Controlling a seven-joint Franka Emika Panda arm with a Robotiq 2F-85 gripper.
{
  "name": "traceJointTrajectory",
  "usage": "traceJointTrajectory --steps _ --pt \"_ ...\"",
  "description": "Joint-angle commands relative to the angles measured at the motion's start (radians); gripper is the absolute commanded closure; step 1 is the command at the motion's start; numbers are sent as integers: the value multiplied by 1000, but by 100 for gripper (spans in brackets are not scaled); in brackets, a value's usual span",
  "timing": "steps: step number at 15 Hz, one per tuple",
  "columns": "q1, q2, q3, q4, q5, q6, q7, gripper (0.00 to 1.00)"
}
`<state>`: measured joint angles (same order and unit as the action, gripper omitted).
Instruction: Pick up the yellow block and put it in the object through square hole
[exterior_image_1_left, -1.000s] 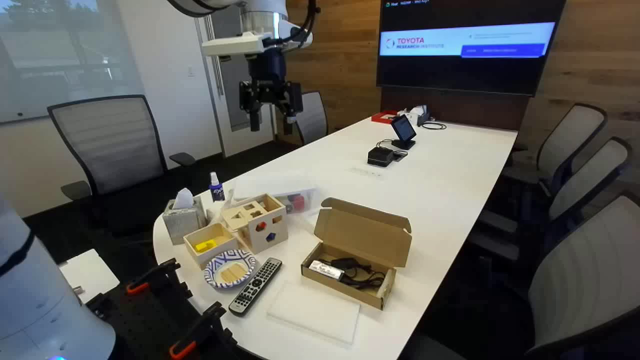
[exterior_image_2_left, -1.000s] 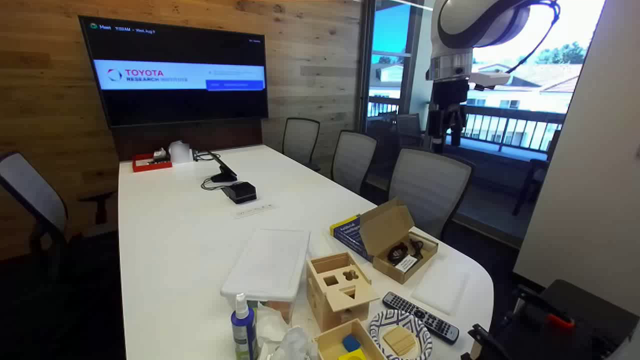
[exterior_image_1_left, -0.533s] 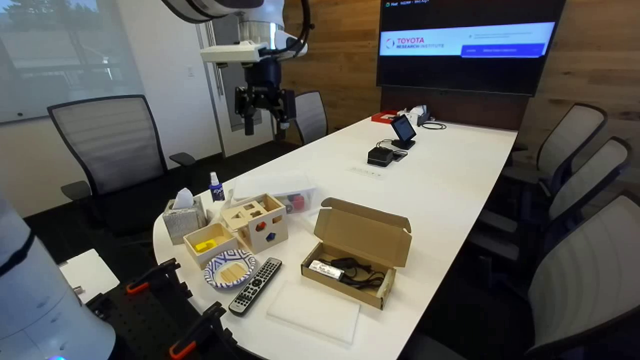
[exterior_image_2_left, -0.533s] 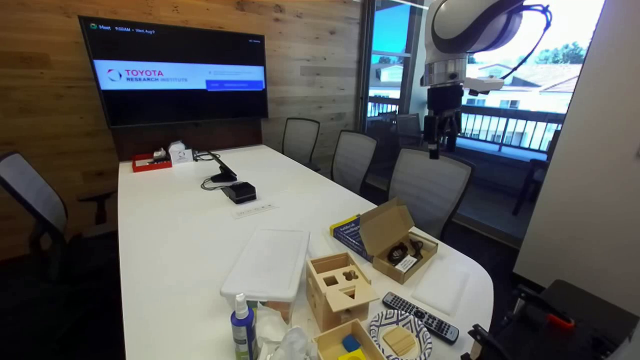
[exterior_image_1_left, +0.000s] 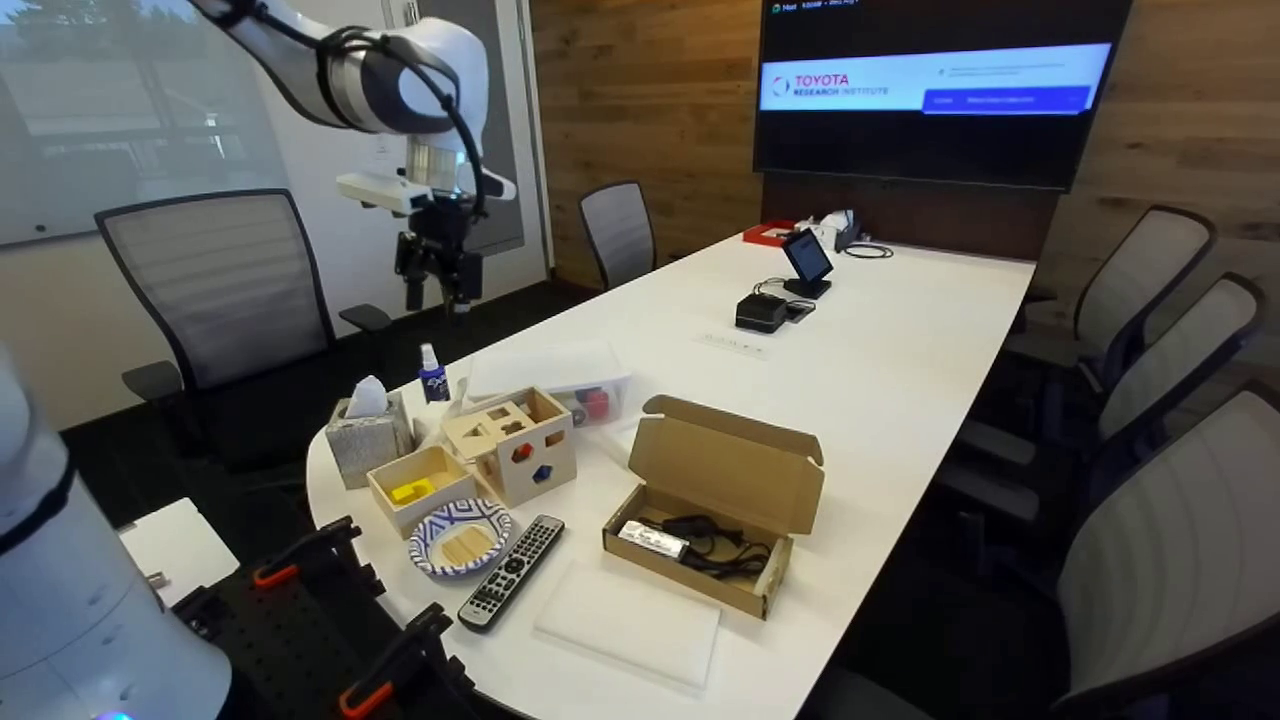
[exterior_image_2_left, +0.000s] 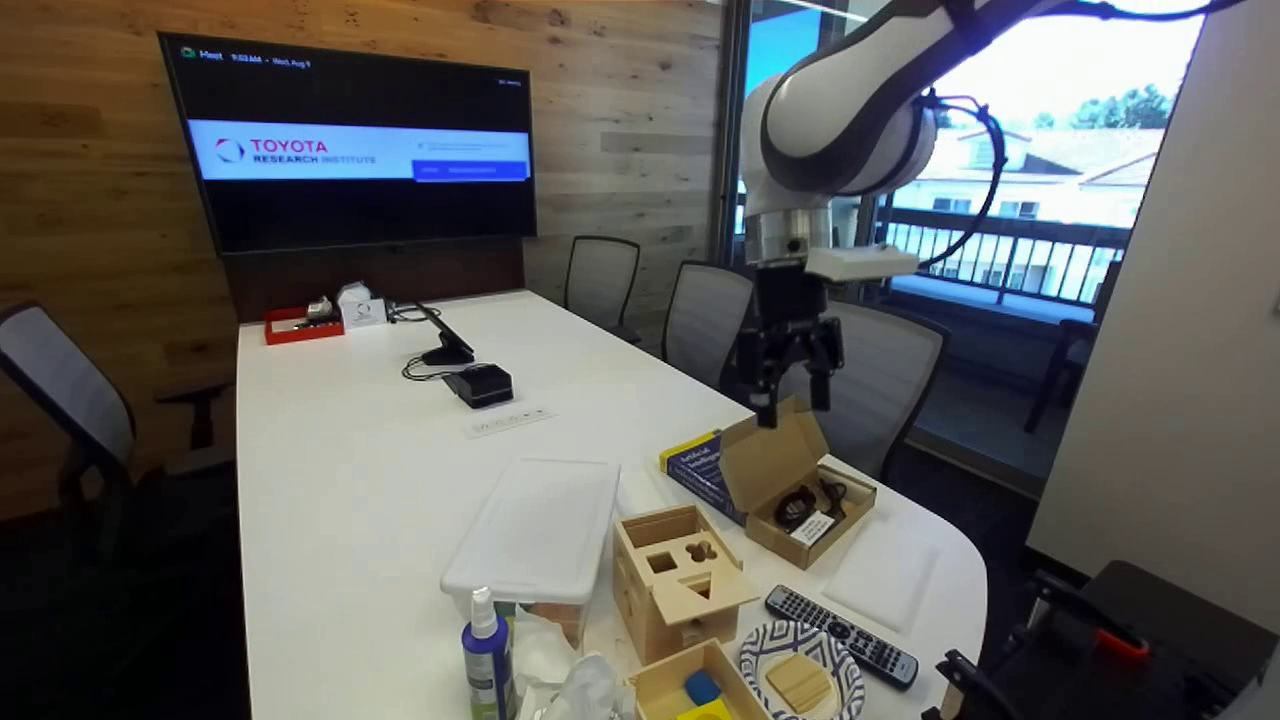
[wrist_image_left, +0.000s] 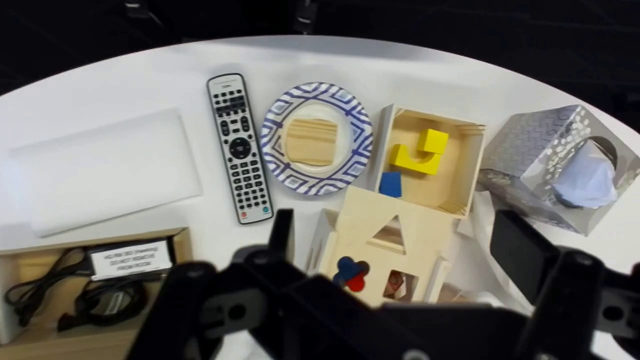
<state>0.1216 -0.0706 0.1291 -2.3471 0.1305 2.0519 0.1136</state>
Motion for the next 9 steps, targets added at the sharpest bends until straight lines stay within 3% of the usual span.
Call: traceJointTrajectory --steps 1,5,9 --pt "67 82 72 -50 37 177 126 0" --pt "137 189 124 -95 3 383 286 0" --pt "186 261 125 -152 9 573 361 0"
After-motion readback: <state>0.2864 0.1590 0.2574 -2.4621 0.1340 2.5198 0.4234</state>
